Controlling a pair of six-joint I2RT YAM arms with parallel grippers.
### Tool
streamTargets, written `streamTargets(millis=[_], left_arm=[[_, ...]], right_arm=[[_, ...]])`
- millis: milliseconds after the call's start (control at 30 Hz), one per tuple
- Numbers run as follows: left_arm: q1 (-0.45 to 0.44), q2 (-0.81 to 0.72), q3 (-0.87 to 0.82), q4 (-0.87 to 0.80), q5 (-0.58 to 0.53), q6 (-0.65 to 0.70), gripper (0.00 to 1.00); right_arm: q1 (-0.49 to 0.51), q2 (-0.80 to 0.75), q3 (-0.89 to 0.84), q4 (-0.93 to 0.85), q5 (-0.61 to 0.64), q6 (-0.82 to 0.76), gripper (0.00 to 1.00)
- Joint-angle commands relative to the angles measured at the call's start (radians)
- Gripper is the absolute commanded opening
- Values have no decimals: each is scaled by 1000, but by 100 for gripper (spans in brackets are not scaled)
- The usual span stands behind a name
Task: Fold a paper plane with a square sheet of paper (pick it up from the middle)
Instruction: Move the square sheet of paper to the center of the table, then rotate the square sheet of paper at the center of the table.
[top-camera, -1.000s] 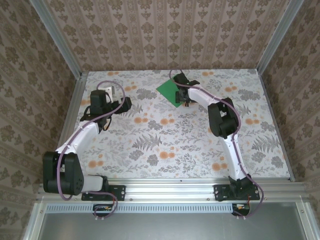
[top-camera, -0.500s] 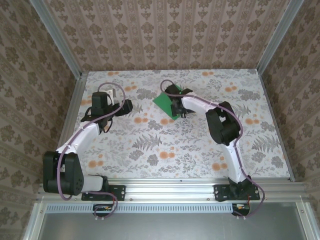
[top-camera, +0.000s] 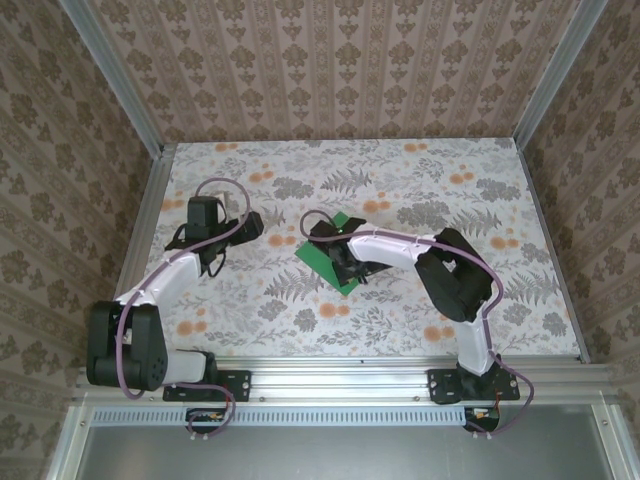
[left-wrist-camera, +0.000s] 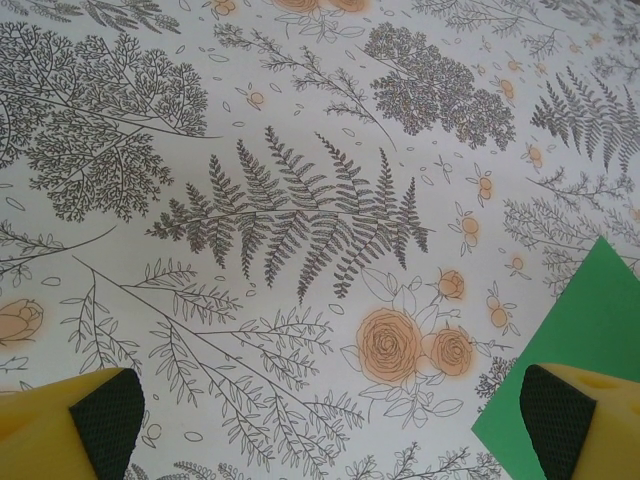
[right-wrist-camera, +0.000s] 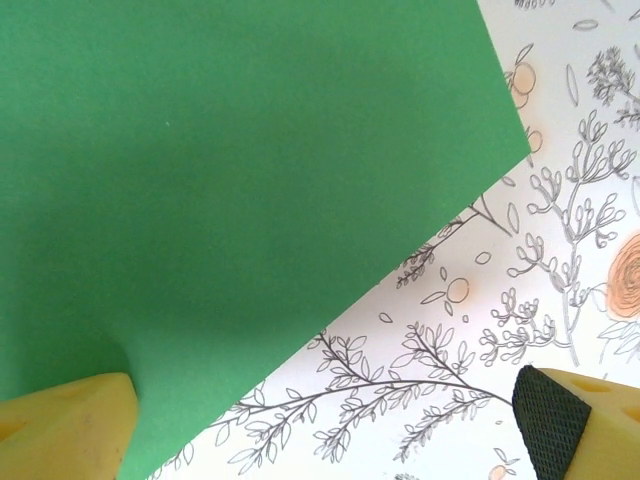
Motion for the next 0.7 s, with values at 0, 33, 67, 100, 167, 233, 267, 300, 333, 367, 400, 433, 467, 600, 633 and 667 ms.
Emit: streamTargets(millis=[0,33,67,100,167,233,267,300,333,367,400,433,467,600,633,667], left_arm=[[-8,-36,-24,-12,-2,-35,100],[-8,-39,-30,-12,-4,-41,100],[-8,-42,-39,-10,-5,-46,100],[-9,-45,-43,-12,-6,-49,100],[-9,-50,-50,-17,-10,-54,100],[-8,-56,-55,-21,-18,-55,100],[-9,-58,-55,-26,-22,-54,100],[-9,-60,-55,-30,-24,-52,100],[-9,-62,-55,-33,-25,-51,100],[-9,-64,-57,-35,-27,-49,100],[-9,-64,-57,-35,-27,-49,100],[-9,-64,-56,-37,-26,-49,100],[-9,-64,-55,-36,-25,-49,100],[-9,-65,-52,-37,-20,-51,100],[-9,-63,-51,-37,-19,-51,100],[-9,-63,-51,-38,-18,-49,100]], right_arm=[[-53,-73,81,-9,-61,-74,100],[-73,-79,85,31,-100,-94,100],[-99,-78,88,75,-150,-115,100],[-115,-70,97,103,-186,-133,99],[-147,-31,138,151,-250,-200,97],[-164,37,203,151,-246,-243,94],[-174,76,252,133,-238,-252,93],[-182,110,291,118,-228,-255,92],[-190,144,325,113,-210,-258,91],[-198,174,361,102,-183,-254,89],[-202,204,395,85,-164,-248,88],[-208,231,427,71,-145,-243,88],[-214,253,454,65,-124,-235,88],[-237,328,527,18,-84,-211,87],[-240,339,534,8,-78,-210,88],[-246,348,535,-5,-64,-205,88]])
